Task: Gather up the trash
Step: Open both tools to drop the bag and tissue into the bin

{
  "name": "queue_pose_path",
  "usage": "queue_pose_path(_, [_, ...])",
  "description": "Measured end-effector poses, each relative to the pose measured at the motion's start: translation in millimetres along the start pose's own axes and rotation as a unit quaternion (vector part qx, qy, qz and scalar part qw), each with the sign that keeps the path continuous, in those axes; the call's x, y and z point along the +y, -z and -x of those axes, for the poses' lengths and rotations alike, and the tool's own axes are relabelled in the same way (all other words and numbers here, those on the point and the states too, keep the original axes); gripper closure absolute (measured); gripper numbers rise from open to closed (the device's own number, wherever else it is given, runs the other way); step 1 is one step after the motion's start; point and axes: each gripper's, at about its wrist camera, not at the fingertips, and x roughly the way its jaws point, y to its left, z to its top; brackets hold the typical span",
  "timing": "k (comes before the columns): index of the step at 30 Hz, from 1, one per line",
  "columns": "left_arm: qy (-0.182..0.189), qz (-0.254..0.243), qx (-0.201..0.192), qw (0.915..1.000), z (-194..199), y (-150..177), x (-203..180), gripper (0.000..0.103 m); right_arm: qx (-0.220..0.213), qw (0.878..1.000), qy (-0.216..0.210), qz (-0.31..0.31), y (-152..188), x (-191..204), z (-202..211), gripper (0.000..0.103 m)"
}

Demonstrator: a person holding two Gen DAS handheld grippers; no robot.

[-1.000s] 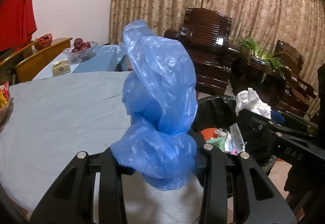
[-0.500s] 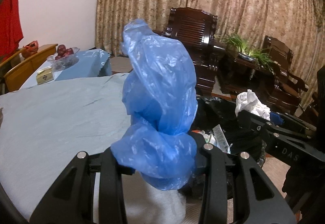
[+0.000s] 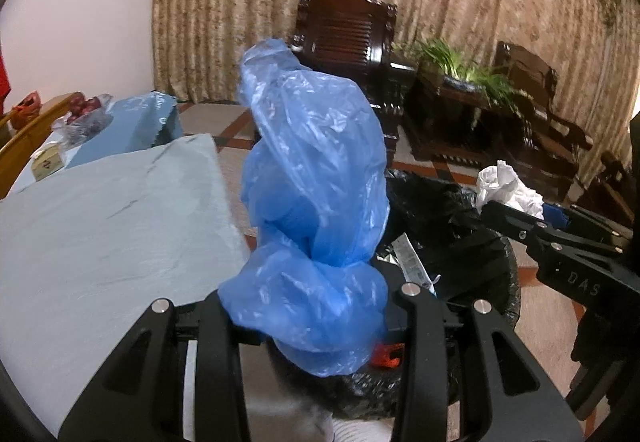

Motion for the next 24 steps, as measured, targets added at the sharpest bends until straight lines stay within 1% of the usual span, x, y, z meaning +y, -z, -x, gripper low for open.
queue_pose_path(5, [0.012, -0.009, 0.009, 0.9998, -30, -5, -12, 0.066, 0.009, 1.0, 0.009, -0.01, 4, -23, -13, 0.057])
queue_pose_path(13, [0.019, -0.03, 0.015, 0.9993, -66, -17, -29, 0.066, 0.026, 0.999, 0.017, -0.021, 4, -53, -39, 0.057])
queue_pose_path(17, [0.021, -0.032, 0.021, 0.999, -81, -20, -34, 0.064, 0.032, 0.999, 0.022, -0.019, 4, -61, -54, 0.053])
queue_pose_path(18, [0.026, -0.03, 0.024, 0.9989, -85, -20, -35, 0.059, 0.035, 0.999, 0.024, -0.018, 5, -63, -59, 0.049])
queue_pose_path(19, [0.033, -0.029, 0.03, 0.9986, -89, -19, -35, 0.054, 0.04, 0.999, 0.031, -0.018, 7, -64, -63, 0.043])
queue_pose_path(20, [0.038, -0.026, 0.041, 0.9981, -95, -19, -35, 0.043, 0.042, 0.998, 0.034, -0.018, 8, -66, -65, 0.039])
queue_pose_path(21, [0.042, -0.022, 0.045, 0.9979, -98, -17, -34, 0.035, 0.045, 0.998, 0.04, -0.018, 9, -68, -68, 0.036])
queue_pose_path(23, [0.052, -0.015, 0.048, 0.9974, -99, -15, -30, 0.031, 0.047, 0.998, 0.047, -0.02, 11, -73, -68, 0.023])
queue_pose_path(24, [0.054, -0.014, 0.049, 0.9972, -99, -14, -28, 0.028, 0.045, 0.998, 0.049, -0.022, 13, -75, -66, 0.021])
